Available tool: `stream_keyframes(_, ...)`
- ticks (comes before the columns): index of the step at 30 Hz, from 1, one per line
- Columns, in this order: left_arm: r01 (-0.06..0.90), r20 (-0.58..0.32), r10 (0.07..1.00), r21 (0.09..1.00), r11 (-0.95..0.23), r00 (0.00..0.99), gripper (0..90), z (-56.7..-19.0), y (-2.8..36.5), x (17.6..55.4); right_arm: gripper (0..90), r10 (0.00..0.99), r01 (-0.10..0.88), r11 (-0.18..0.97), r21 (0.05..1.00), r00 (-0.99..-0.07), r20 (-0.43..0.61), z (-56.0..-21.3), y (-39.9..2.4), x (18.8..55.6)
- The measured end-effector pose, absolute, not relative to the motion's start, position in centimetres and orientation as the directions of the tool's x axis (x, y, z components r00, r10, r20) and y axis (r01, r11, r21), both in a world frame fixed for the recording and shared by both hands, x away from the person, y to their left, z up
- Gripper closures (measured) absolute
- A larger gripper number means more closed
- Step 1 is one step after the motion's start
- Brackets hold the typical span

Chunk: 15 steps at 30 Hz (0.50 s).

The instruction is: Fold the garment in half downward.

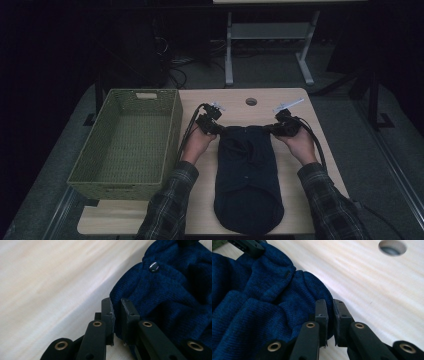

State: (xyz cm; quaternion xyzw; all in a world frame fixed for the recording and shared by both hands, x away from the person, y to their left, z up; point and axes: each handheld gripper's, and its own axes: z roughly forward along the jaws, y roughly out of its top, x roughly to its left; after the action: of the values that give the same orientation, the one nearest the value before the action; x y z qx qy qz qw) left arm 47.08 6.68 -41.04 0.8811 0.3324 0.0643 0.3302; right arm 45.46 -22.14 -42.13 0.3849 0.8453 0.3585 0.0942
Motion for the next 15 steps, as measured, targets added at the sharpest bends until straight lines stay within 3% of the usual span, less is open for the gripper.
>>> stream_keyframes(15, 0.423, 0.037, 0.624, 0.705, -0.570, 0.781, 82.3, -34.2, 6.6, 46.3, 83.1, 0.712, 0.473, 0.435, 0.766, -0.701, 0.029, -35.9, -22.6, 44.9)
